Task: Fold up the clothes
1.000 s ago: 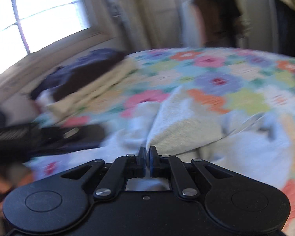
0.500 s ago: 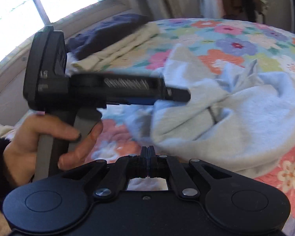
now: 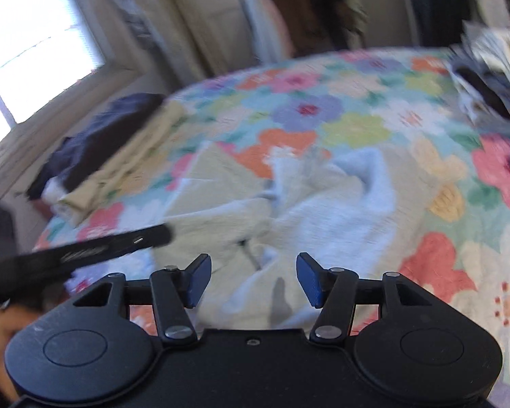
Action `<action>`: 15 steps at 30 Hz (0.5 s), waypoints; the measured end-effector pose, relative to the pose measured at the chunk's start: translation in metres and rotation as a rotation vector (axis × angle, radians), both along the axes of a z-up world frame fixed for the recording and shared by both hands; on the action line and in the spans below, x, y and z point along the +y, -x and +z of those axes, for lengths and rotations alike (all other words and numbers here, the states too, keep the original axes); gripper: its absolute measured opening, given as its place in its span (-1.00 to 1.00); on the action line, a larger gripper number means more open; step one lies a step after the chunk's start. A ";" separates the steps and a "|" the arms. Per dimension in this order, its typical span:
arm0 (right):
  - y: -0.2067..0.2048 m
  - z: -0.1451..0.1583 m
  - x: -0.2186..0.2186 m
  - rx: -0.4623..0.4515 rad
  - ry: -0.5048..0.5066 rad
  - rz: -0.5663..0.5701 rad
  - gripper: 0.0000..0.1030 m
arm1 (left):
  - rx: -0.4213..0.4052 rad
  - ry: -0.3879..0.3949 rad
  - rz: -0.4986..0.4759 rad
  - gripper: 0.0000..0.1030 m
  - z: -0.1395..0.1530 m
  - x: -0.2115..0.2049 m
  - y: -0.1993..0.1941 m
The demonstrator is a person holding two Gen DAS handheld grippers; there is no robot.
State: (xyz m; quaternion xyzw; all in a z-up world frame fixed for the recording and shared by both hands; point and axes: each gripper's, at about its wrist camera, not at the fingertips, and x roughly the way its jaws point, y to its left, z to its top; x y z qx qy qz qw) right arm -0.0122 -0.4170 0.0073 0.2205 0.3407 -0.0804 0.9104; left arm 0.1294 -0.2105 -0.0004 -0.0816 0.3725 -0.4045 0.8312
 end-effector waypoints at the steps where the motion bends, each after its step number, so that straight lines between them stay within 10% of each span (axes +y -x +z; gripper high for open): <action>1: -0.007 -0.003 -0.003 0.017 -0.005 -0.015 0.18 | 0.012 -0.005 -0.001 -0.92 -0.003 -0.001 -0.001; 6: -0.048 -0.035 -0.002 0.156 0.089 -0.018 0.78 | 0.044 -0.068 -0.001 -0.92 -0.011 -0.007 -0.002; 8: -0.057 -0.059 0.002 0.263 0.170 -0.038 0.70 | 0.065 -0.064 -0.012 -0.92 -0.015 -0.009 -0.002; 10: -0.052 -0.068 0.011 0.245 0.247 -0.034 0.49 | 0.080 -0.067 -0.019 -0.92 -0.019 -0.010 -0.003; 12: -0.047 -0.069 0.018 0.228 0.314 -0.025 -0.87 | 0.071 -0.076 -0.027 -0.91 -0.021 -0.012 -0.002; 15: -0.041 -0.047 0.015 0.143 0.365 -0.074 -0.91 | 0.021 -0.078 -0.011 -0.91 -0.018 -0.013 0.003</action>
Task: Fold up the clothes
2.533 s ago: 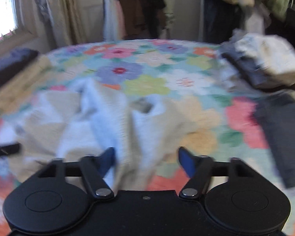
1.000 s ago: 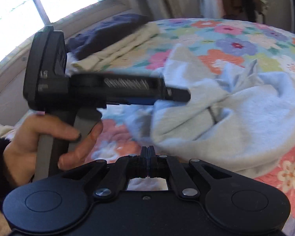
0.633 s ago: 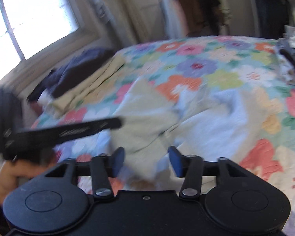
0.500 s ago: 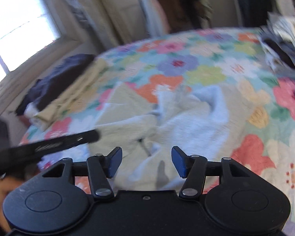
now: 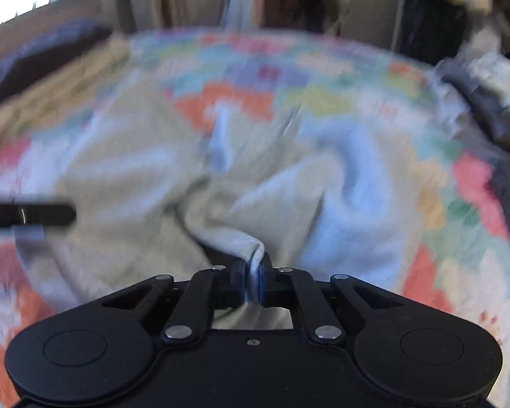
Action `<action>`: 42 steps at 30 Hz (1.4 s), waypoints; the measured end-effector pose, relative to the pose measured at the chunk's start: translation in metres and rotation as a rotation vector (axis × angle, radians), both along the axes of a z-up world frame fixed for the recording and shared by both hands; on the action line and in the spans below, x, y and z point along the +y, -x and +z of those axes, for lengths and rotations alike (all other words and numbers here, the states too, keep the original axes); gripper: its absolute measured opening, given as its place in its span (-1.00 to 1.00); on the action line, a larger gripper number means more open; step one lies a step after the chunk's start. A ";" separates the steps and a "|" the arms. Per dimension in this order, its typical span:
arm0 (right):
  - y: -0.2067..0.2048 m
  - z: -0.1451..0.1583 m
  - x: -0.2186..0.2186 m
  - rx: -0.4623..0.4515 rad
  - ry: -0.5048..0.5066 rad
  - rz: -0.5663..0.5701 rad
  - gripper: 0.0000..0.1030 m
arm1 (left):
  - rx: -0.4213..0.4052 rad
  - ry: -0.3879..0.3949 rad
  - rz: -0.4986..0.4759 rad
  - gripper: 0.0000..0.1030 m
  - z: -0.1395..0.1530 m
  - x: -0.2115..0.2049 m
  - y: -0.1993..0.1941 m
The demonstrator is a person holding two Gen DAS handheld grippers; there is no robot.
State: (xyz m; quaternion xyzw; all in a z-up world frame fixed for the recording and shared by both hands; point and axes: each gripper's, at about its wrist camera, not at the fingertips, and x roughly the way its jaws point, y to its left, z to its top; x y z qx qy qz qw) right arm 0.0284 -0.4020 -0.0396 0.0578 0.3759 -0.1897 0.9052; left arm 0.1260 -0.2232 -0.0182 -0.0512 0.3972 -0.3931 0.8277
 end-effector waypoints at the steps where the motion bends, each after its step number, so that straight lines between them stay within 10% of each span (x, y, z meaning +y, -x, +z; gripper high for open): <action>1: -0.002 0.011 -0.001 -0.025 0.052 -0.013 -0.91 | -0.027 0.002 0.004 -0.91 0.002 -0.001 0.003; 11: 0.005 0.137 0.009 -0.316 0.209 0.054 -0.92 | -0.036 0.215 0.009 -0.91 0.025 0.013 0.005; 18: 0.099 0.083 0.002 -0.162 0.234 -0.085 -0.92 | 0.117 0.193 -0.153 -0.88 0.024 -0.002 0.023; 24: 0.124 0.024 -0.031 0.027 0.146 -0.186 -0.92 | 0.025 0.111 -0.127 -0.61 0.034 -0.002 0.029; 32: 0.131 -0.015 -0.067 0.195 -0.312 -0.141 -0.86 | 0.142 0.105 -0.011 -0.20 0.008 0.016 -0.013; 42: 0.115 0.060 -0.007 -0.022 -0.104 0.003 0.18 | 0.262 -0.001 0.021 -0.06 -0.027 0.008 -0.016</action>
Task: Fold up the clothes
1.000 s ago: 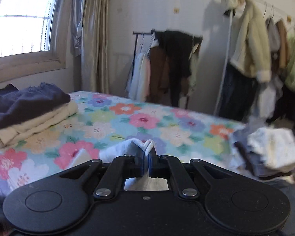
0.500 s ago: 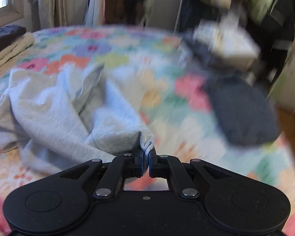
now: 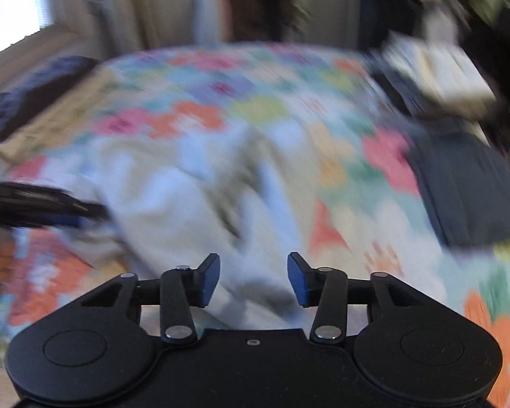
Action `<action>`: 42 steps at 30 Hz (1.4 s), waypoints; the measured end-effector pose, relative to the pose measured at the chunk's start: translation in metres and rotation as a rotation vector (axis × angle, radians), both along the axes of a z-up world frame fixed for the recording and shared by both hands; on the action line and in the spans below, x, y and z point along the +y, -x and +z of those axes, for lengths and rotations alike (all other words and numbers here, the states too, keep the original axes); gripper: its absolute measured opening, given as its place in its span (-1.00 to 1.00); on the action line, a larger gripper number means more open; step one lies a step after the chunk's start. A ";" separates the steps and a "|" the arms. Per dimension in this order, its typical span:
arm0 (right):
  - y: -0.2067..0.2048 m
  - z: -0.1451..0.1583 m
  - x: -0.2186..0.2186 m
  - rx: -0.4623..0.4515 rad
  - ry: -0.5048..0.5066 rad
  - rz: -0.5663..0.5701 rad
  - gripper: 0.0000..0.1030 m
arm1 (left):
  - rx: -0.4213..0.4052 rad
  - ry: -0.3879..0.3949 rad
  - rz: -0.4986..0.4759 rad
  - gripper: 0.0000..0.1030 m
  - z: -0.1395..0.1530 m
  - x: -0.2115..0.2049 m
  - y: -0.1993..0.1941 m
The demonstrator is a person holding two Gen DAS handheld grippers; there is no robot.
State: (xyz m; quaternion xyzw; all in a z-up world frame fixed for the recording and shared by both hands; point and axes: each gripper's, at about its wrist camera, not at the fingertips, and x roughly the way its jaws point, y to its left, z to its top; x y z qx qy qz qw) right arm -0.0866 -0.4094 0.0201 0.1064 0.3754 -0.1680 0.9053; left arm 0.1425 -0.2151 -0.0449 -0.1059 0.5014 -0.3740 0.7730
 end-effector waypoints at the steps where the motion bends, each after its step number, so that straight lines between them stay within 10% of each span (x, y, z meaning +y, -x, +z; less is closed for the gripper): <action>1: -0.009 0.002 0.004 -0.028 -0.018 0.044 0.30 | 0.009 0.012 0.004 -0.09 0.000 0.002 -0.002; 10: -0.112 -0.057 0.017 0.094 -0.010 0.135 0.61 | -0.026 -0.005 -0.018 -0.30 -0.007 -0.001 -0.001; 14: -0.108 -0.063 -0.004 0.020 -0.173 0.099 0.59 | -0.012 0.090 -0.027 -0.30 0.004 0.009 -0.005; 17: -0.111 -0.068 -0.001 0.035 -0.146 0.145 -0.37 | -0.040 0.135 -0.045 -0.30 0.013 0.011 -0.004; 20: -0.107 -0.066 -0.002 0.003 -0.260 0.157 -0.73 | -0.079 0.171 -0.039 -0.29 0.016 0.010 -0.004; 30: -0.070 -0.046 0.032 -0.085 -0.530 0.302 -0.85 | 0.027 0.261 -0.080 0.54 -0.002 -0.008 0.001; 32: -0.064 -0.044 0.036 -0.087 -0.527 0.307 -0.86 | 0.052 0.254 -0.095 0.46 -0.011 -0.015 0.005; 34: -0.059 -0.039 0.038 -0.087 -0.527 0.302 -0.86 | 0.016 0.214 -0.118 -0.54 -0.013 -0.022 0.011; 35: -0.056 -0.035 0.038 -0.084 -0.506 0.298 -0.86 | -0.013 0.204 -0.138 -0.69 -0.008 -0.023 0.015; 42: -0.042 -0.010 0.028 -0.084 -0.432 0.277 -0.74 | -0.181 0.259 -0.091 -0.81 0.046 0.007 0.031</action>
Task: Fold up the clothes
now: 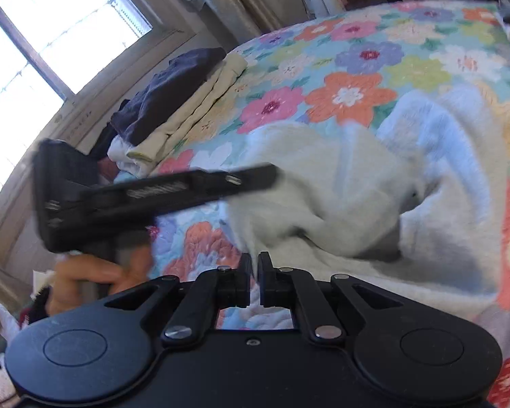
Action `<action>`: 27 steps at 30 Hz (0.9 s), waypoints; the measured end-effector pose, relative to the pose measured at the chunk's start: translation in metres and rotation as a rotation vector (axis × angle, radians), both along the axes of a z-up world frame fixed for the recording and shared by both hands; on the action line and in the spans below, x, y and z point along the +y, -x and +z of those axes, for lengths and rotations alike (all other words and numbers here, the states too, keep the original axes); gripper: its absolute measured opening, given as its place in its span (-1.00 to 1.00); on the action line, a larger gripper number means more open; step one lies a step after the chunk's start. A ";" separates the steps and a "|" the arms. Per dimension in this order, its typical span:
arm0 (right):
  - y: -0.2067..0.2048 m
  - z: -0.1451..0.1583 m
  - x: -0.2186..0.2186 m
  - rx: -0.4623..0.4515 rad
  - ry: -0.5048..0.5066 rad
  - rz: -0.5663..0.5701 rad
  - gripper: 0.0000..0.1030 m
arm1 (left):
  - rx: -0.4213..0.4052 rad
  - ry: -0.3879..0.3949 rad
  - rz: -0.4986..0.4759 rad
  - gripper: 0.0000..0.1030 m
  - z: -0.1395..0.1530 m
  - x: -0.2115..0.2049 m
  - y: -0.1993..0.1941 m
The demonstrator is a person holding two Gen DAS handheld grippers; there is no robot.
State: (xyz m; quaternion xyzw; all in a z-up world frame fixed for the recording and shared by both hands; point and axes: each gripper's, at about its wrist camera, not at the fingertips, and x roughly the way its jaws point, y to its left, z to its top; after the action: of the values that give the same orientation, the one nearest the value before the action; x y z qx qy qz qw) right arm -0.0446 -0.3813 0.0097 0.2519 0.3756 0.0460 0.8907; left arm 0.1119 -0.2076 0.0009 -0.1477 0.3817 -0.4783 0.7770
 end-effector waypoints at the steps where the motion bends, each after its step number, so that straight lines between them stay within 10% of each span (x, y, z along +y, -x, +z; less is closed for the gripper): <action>1: 0.002 0.007 -0.002 -0.015 0.034 -0.024 -0.71 | -0.001 0.010 0.020 -0.82 0.003 0.006 -0.001; 4: 0.001 0.029 -0.012 -0.058 0.138 -0.071 0.30 | 0.022 0.015 0.067 -0.82 0.004 0.019 -0.012; 14: -0.063 0.000 -0.079 0.210 0.426 -0.275 0.51 | 0.146 -0.108 0.079 -0.75 -0.034 0.010 -0.029; 18: -0.068 -0.028 -0.098 0.271 0.414 -0.302 0.57 | 0.148 -0.184 0.037 0.50 -0.040 0.002 -0.028; 20: -0.067 -0.042 -0.103 0.306 0.384 -0.304 0.64 | 0.195 -0.183 0.052 0.59 -0.053 0.000 -0.029; 23: -0.055 -0.059 -0.110 0.291 0.287 -0.322 0.32 | 0.197 -0.192 0.079 0.51 -0.067 -0.010 -0.029; 25: -0.038 -0.050 -0.106 0.207 0.290 -0.349 -0.32 | 0.127 -0.230 0.069 -0.37 -0.064 -0.015 -0.022; 27: -0.025 -0.036 -0.096 0.130 0.367 -0.342 -0.65 | 0.066 -0.267 0.064 -0.65 -0.056 -0.016 -0.015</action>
State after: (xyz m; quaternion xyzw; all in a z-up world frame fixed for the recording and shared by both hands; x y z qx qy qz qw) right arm -0.0201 -0.4774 -0.0264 0.1481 0.3862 -0.1906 0.8903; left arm 0.1271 -0.2234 -0.0552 -0.0709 0.4624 -0.3931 0.7916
